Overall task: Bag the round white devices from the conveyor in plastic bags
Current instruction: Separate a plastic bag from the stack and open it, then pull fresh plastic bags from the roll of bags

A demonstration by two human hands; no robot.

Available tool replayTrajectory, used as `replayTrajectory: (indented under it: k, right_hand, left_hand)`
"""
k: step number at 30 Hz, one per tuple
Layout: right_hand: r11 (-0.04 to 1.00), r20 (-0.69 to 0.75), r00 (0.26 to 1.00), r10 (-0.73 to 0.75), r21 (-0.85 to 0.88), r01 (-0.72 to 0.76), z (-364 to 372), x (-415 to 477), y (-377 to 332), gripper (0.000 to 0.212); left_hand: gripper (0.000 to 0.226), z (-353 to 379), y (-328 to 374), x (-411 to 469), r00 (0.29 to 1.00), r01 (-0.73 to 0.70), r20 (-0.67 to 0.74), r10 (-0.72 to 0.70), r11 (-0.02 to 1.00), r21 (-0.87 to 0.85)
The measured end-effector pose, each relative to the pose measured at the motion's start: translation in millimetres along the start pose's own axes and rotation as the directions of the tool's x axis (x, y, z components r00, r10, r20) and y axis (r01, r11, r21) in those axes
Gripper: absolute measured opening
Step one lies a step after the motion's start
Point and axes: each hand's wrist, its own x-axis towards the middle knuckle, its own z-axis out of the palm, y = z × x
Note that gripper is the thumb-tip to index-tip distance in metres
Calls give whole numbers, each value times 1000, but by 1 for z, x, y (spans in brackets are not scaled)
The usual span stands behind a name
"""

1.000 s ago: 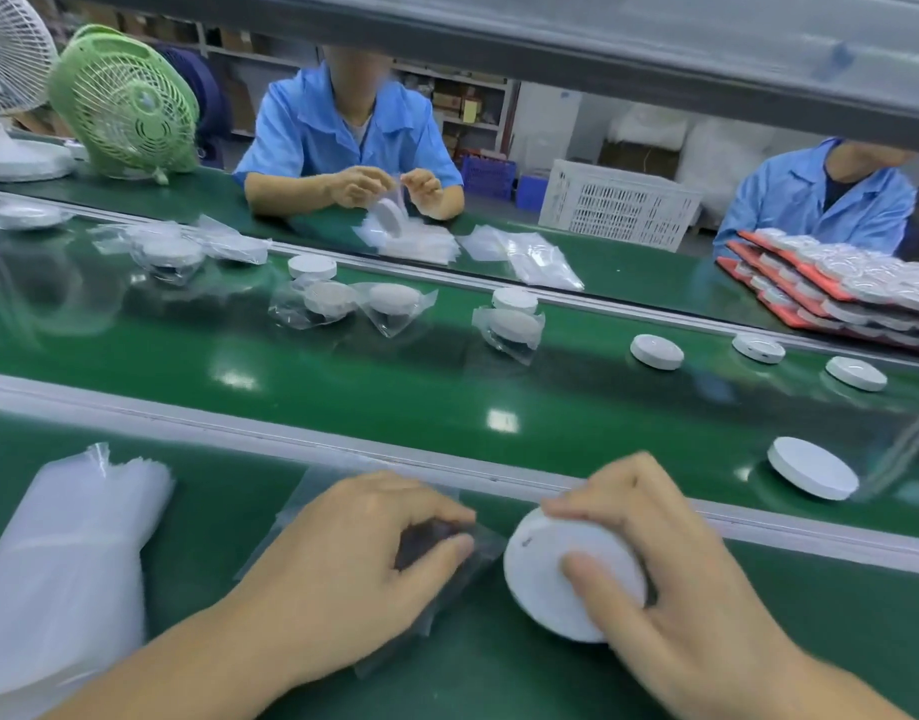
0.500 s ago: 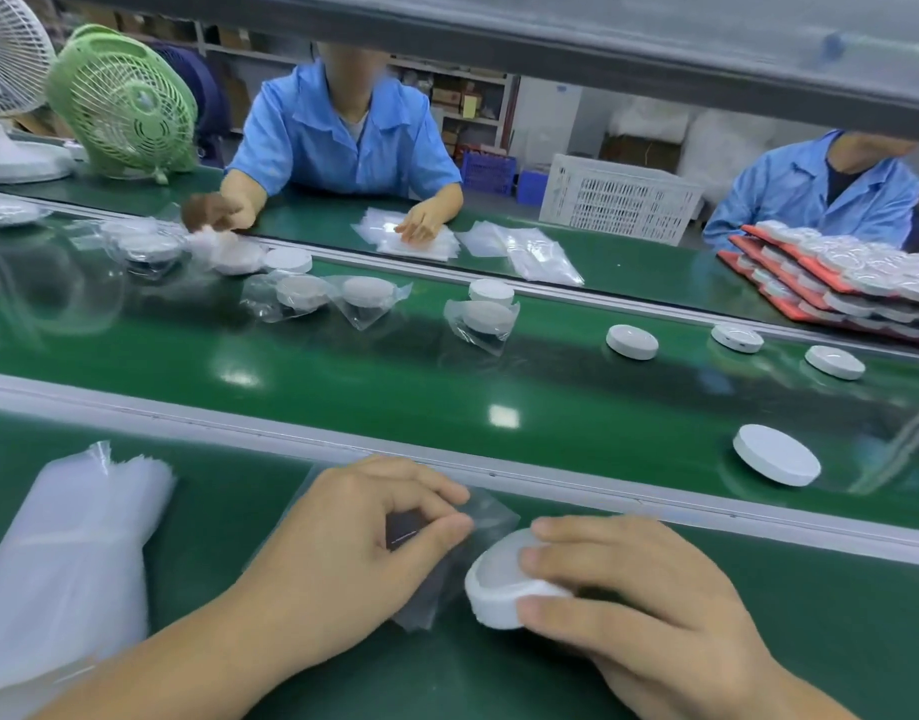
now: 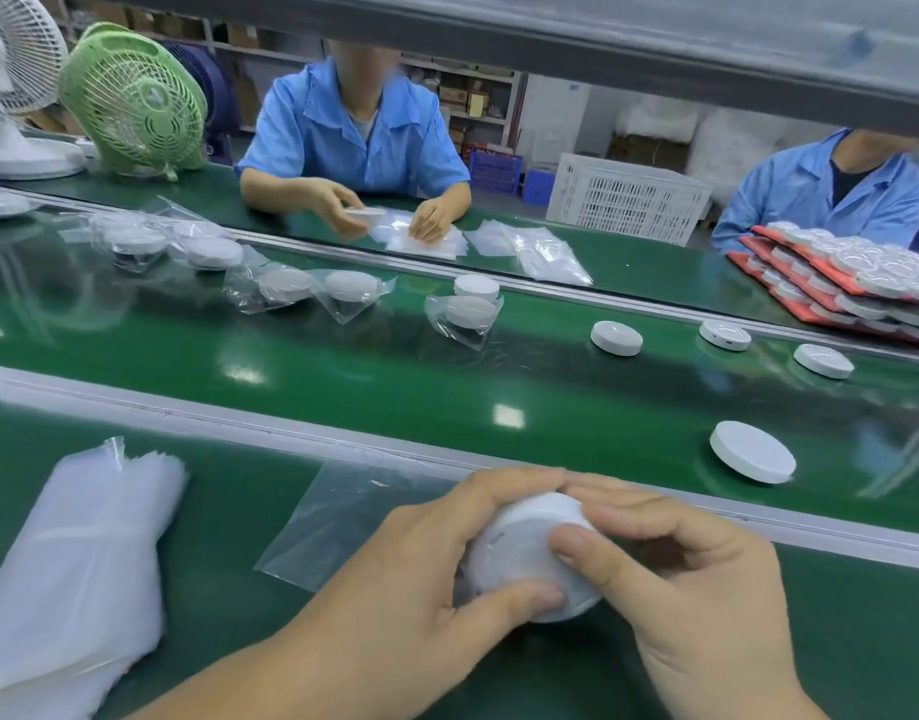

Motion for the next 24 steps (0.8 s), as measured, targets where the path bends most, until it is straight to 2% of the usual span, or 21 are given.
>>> replayTrajectory:
  k: [2, 4, 7, 11, 15, 19, 21, 24]
  right_hand:
    - [997, -25, 997, 68, 30, -68, 3, -1, -6, 52]
    - [990, -66, 990, 127, 66, -123, 6, -1, -10, 59]
    - [979, -116, 981, 158, 146, -140, 10, 2, -14, 63]
    - [973, -158, 976, 149, 198, -117, 17, 5, -17, 59]
    - [974, -129, 981, 146, 195, -120, 24, 2, -15, 56]
    - [977, -142, 981, 133, 187, -106, 21, 6, -20, 52]
    - [983, -162, 982, 95, 173, -67, 17, 12, -24, 41]
    - [985, -196, 976, 95, 158, -64, 15, 16, -28, 21]
  left_hand:
    - [63, -2, 3, 1, 999, 11, 38, -12, 999, 31]
    - [79, -4, 4, 1, 995, 51, 88, -52, 999, 7]
    - [98, -6, 5, 2, 986, 55, 159, -50, 998, -28]
    - [87, -4, 6, 3, 996, 62, 61, -62, 998, -10]
    - [79, -2, 7, 4, 995, 100, 9, -100, 983, -153]
    - [92, -4, 8, 5, 988, 138, 95, -125, 980, -145]
    - [93, -4, 7, 5, 977, 185, 132, -168, 973, -135]
    - [90, -2, 7, 5, 976, 214, 69, -208, 971, -109]
